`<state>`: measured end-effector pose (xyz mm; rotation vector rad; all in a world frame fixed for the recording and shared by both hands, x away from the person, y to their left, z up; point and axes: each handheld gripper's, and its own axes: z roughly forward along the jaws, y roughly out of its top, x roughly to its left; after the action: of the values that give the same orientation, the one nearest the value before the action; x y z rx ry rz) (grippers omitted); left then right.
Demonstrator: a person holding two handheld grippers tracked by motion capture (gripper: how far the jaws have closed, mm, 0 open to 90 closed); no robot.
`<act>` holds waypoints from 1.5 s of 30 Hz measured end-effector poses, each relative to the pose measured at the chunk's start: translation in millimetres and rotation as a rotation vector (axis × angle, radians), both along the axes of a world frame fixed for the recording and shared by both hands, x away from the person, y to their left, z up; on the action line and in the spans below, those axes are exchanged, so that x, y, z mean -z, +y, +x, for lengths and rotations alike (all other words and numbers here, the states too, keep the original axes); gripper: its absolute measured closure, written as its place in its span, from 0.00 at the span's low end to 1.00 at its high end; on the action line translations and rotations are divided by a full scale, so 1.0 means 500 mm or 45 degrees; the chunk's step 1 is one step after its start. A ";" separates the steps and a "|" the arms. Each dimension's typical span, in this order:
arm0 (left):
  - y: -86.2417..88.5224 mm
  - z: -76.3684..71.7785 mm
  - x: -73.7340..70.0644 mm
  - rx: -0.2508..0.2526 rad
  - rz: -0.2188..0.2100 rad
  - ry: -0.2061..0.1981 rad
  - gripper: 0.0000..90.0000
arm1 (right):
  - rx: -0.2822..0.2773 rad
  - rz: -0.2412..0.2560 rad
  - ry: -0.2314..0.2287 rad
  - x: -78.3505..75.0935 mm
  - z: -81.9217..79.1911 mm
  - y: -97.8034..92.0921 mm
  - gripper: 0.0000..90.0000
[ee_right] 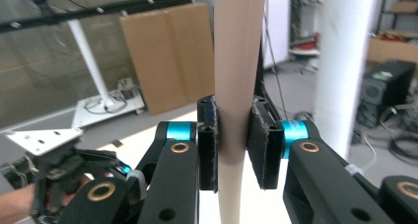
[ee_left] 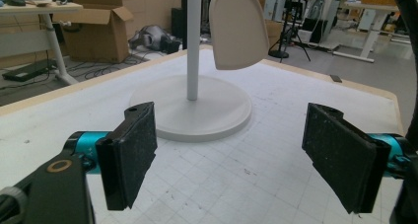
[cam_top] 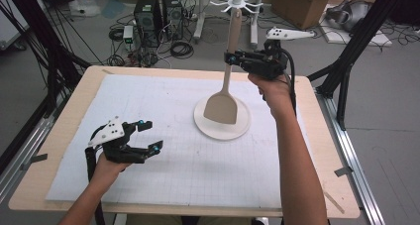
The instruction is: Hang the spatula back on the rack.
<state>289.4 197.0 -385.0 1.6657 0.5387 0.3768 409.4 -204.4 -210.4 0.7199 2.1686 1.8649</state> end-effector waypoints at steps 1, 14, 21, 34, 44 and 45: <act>0.000 0.000 0.000 -0.003 -0.003 -0.004 0.24 | 0.005 0.009 -0.007 0.002 0.001 -0.002 0.85; 0.021 0.002 0.005 -0.036 -0.042 0.011 0.24 | 0.337 -0.235 -0.301 0.055 -0.110 -0.035 0.37; 0.029 0.003 0.016 -0.061 -0.039 0.024 0.23 | 0.409 -0.386 -0.316 0.133 -0.182 -0.073 0.28; 0.054 0.014 0.049 -0.188 -0.082 0.062 0.19 | 0.572 -0.405 -0.170 0.337 -0.285 -0.191 0.22; 0.076 -0.002 0.051 -0.224 -0.087 0.046 0.20 | 0.611 -0.387 -0.115 0.385 -0.298 -0.189 0.20; 0.077 -0.003 0.051 -0.222 -0.085 0.047 0.20 | 0.612 -0.382 -0.116 0.387 -0.298 -0.187 0.20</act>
<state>287.9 235.5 -410.7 1.5684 0.7195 0.4508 260.4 -297.8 -404.0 0.9617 1.9365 1.2768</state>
